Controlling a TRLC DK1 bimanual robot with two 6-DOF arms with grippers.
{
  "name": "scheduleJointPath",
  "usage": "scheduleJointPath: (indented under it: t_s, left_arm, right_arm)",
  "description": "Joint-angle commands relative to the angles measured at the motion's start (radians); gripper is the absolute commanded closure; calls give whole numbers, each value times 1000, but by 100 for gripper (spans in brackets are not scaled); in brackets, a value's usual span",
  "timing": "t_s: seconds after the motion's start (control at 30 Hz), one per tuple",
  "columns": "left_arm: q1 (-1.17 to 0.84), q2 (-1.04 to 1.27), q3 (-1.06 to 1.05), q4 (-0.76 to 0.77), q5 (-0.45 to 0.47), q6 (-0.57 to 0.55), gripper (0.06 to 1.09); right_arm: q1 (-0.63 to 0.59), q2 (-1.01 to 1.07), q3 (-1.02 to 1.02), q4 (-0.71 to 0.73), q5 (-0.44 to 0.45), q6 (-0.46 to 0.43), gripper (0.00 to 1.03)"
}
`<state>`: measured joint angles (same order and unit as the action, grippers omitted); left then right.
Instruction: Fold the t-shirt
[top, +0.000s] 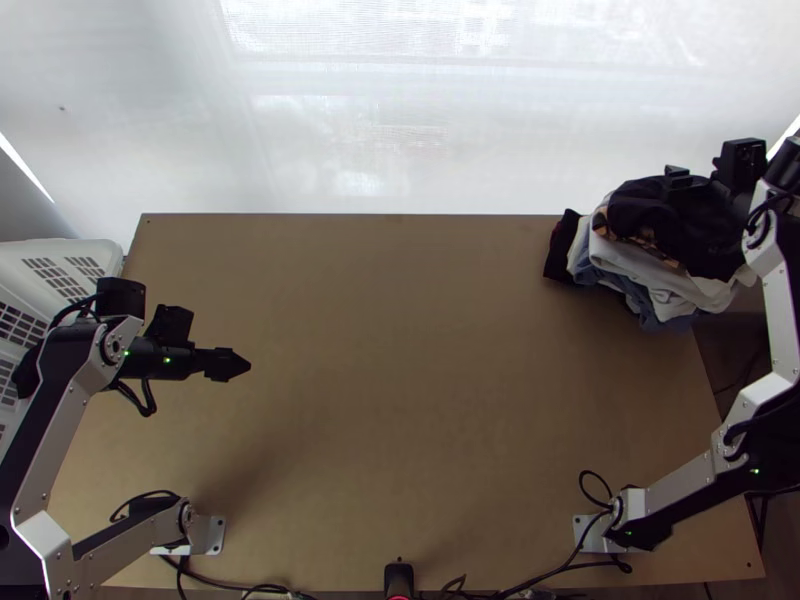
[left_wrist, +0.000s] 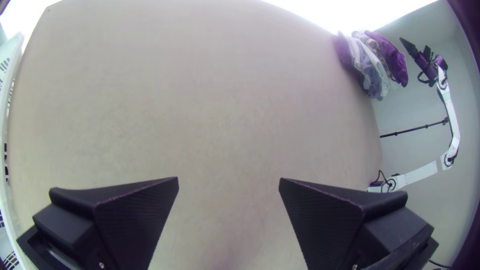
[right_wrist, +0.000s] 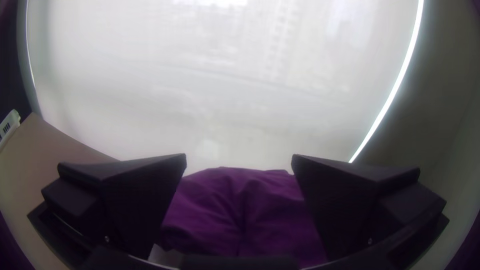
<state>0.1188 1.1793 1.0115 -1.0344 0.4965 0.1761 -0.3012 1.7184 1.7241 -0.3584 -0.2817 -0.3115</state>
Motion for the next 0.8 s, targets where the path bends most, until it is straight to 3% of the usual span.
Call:
scheduleJointPath:
  t_s: [0.0,0.47,0.77]
  left_arm:
    - [-5,-27,-25,-21,-1,0,11]
    - [-34,-17,-10,-65,-24,-1,11]
    - [-77,-29,-13,-53,-24,-40,11]
  right_arm:
    - [-1,129,-58,107,39,3,5]
    - [-24,234,-501,449,68,-29,5]
    - [-38,155,-446,401,70,-35,5]
